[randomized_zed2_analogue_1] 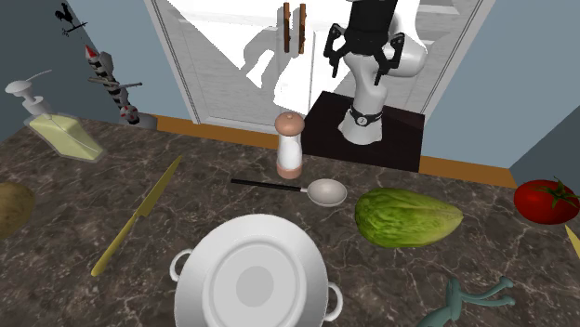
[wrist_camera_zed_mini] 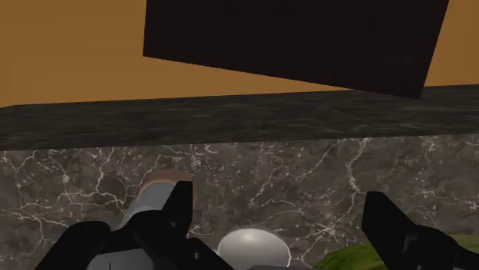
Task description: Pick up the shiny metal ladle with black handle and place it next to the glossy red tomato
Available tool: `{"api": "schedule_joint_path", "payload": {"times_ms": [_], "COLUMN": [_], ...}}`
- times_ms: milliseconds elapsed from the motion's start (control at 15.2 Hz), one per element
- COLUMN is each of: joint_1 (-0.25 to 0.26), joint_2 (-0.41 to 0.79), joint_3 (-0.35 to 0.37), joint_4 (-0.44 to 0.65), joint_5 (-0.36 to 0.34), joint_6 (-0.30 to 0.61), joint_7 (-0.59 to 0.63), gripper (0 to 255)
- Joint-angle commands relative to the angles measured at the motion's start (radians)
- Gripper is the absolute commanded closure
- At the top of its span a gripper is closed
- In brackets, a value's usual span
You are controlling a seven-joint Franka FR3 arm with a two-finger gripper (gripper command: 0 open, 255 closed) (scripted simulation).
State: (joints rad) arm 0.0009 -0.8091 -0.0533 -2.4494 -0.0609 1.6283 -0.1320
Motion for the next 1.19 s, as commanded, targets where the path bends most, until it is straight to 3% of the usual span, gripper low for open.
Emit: {"api": "schedule_joint_path", "payload": {"times_ms": [0,594,1122], "joint_1": [0.000,-0.137,-0.241], "joint_2": [0.000,0.326,0.615], "joint_3": [0.000,0.112,0.136], "joint_4": [0.000,0.040,0.130], "joint_5": [0.000,0.117,0.164], "joint_6": [0.000,0.260,0.456], "joint_7": [0.000,0.541,0.977], "gripper": [0,0,0]}}
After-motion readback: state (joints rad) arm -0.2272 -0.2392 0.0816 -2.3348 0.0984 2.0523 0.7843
